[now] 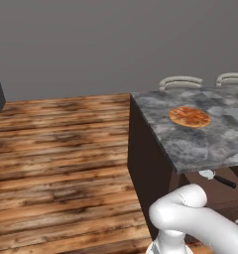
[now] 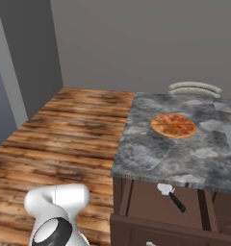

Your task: Take the pizza cutter from the drawer on the right and place it on the dining counter for cutting.

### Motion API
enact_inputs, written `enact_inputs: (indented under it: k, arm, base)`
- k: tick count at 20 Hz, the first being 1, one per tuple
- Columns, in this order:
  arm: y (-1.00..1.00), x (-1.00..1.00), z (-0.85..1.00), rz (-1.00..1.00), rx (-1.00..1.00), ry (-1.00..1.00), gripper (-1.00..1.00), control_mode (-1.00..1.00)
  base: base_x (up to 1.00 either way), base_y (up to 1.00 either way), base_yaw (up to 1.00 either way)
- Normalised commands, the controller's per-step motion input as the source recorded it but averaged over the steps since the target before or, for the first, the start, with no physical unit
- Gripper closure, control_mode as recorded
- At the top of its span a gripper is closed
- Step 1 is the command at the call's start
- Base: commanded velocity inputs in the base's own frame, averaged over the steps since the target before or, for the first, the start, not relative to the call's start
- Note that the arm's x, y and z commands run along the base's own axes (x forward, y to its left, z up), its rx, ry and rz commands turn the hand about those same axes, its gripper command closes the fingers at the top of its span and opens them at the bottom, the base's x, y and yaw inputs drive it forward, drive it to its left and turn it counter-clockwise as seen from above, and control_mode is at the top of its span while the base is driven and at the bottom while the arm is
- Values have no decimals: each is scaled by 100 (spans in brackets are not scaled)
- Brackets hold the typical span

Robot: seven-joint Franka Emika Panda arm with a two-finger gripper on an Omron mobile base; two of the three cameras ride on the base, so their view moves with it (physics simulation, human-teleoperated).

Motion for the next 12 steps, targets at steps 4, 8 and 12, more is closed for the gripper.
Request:
enact_inputs:
  k: [4,8,12]
  arm:
    - [37,-3,89,-18,-53,29,-100,-100]
    - [93,6,52,-3,-62,59,-100,-100]
    - [79,46,53,-2,-54,72,-100,-100]
  base:
    - [0,0,0]
    - [0,0,0]
    - [0,0,0]
